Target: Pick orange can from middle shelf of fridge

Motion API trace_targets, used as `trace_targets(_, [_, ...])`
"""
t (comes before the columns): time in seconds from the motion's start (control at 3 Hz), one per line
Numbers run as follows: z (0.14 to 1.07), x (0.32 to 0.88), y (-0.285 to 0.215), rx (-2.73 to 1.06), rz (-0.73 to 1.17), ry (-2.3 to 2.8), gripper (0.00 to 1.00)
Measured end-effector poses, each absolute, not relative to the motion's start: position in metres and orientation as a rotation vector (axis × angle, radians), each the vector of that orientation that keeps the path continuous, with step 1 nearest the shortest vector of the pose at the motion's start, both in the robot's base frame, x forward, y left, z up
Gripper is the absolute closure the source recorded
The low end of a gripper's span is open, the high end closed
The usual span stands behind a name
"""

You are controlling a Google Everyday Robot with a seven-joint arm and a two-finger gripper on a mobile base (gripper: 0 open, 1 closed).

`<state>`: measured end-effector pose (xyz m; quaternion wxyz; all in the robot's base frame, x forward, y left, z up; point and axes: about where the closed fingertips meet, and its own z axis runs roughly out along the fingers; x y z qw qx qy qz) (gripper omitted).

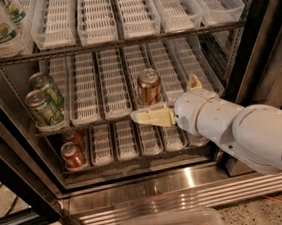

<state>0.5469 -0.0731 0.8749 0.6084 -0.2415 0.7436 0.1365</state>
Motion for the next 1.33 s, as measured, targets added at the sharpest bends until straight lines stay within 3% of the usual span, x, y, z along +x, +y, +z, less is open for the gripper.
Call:
trace_targets(0.33, [0.875,0.547,-0.073,-0.559,0.315,1.717,0.11])
trace_targets(1.0, [0.846,0.562,-0.064,-0.570,0.255,1.711,0.16])
trace_targets(1.33, [0.847,0.563,-0.064,-0.568,0.252,1.709,0.00])
